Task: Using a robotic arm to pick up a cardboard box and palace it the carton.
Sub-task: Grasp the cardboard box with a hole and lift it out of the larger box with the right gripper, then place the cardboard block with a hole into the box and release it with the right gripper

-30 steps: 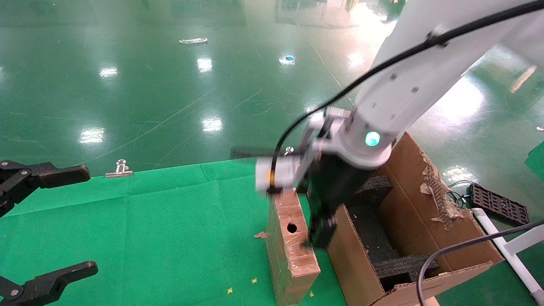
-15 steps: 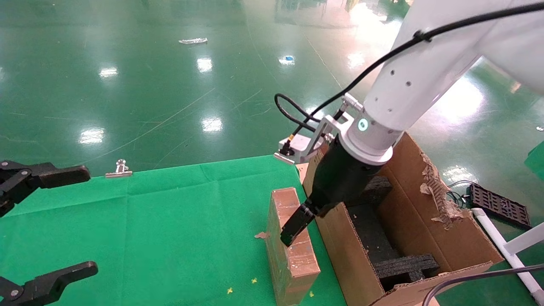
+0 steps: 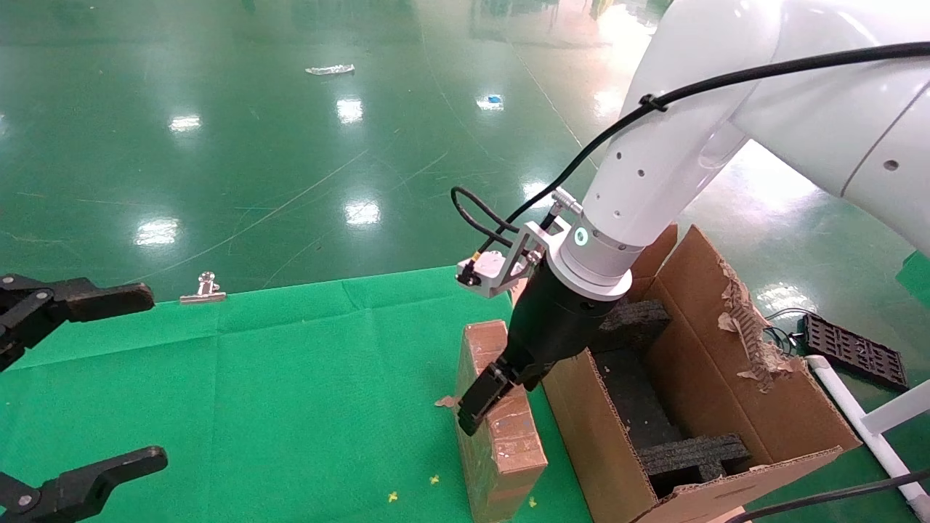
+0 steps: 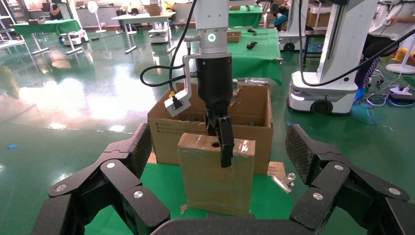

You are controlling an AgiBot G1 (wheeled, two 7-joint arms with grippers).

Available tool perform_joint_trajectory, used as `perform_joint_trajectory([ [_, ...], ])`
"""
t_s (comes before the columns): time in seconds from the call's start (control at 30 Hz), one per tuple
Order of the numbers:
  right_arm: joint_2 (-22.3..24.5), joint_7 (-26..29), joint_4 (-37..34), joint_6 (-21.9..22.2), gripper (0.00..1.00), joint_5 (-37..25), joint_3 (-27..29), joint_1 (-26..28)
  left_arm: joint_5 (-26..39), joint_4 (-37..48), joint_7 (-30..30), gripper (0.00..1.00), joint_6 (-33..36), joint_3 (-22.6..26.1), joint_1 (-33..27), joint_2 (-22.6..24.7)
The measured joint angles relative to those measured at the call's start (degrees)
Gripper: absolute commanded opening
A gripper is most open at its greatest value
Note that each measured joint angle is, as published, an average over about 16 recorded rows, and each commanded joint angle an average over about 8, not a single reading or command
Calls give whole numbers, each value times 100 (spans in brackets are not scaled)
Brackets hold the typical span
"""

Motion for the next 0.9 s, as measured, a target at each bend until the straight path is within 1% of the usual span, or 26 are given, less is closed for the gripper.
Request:
perform_joint_trajectory([
  [0.03,-16,0,-11,-5,0,-10,-9,-7,0,0,0,30,0,0,0,0],
  [0.07,-28,1,-17,-11,0,-21,-17,-11,-1,0,0,17,0,1,0,0],
  [0.1,-39,3,-21,-17,0,-31,-26,-14,-1,0,1,9,0,1,0,0],
  [0.13,-47,6,-22,-23,0,-42,-34,-16,-1,0,1,3,-1,2,0,-1],
  [0.17,-53,12,-19,-27,0,-53,-42,-17,-1,0,1,0,-1,2,0,-1],
  [0.67,37,123,155,-5,0,-173,-120,-17,-5,0,4,0,-3,8,-2,-3],
  [0.9,145,70,278,70,0,-204,-106,5,-7,0,5,0,-4,10,-2,-4],
])
